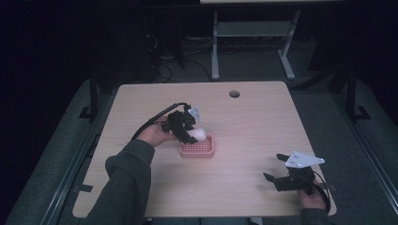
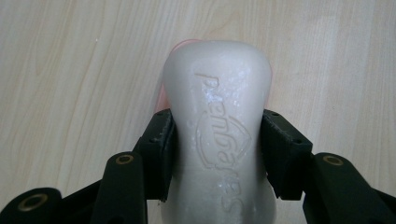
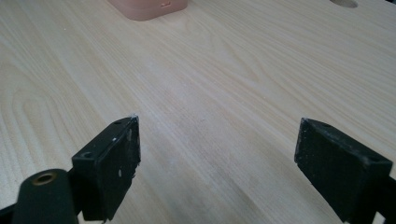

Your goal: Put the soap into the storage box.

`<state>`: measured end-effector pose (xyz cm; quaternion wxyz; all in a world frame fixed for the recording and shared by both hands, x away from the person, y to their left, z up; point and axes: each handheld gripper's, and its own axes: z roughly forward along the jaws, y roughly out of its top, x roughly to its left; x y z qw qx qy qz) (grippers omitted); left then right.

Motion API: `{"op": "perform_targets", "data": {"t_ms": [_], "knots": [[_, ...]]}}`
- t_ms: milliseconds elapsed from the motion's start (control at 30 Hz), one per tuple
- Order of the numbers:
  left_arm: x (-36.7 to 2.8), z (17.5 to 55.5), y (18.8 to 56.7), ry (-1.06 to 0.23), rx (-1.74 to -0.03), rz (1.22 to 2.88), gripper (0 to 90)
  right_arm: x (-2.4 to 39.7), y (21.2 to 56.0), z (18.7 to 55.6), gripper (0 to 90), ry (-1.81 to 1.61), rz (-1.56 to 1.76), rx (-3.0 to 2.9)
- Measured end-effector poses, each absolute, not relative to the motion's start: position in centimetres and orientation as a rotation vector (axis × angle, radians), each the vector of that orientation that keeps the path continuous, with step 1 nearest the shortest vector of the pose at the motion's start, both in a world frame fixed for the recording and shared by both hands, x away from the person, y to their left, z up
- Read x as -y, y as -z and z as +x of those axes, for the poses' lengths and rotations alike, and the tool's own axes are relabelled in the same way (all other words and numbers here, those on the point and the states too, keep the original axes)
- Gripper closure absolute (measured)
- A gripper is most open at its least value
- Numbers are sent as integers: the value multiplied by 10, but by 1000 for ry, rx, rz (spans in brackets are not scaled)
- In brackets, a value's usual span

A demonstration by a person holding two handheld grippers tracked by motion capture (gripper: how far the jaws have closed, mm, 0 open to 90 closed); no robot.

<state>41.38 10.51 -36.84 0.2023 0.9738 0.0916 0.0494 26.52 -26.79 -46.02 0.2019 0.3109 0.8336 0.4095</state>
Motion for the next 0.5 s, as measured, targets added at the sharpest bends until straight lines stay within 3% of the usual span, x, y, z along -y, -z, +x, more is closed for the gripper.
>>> {"op": "perform_targets", "data": {"t_ms": [500], "knots": [[-97,420,378,-110,-255,2731,494,269,460,265,136,-1150,867,-2323]]}}
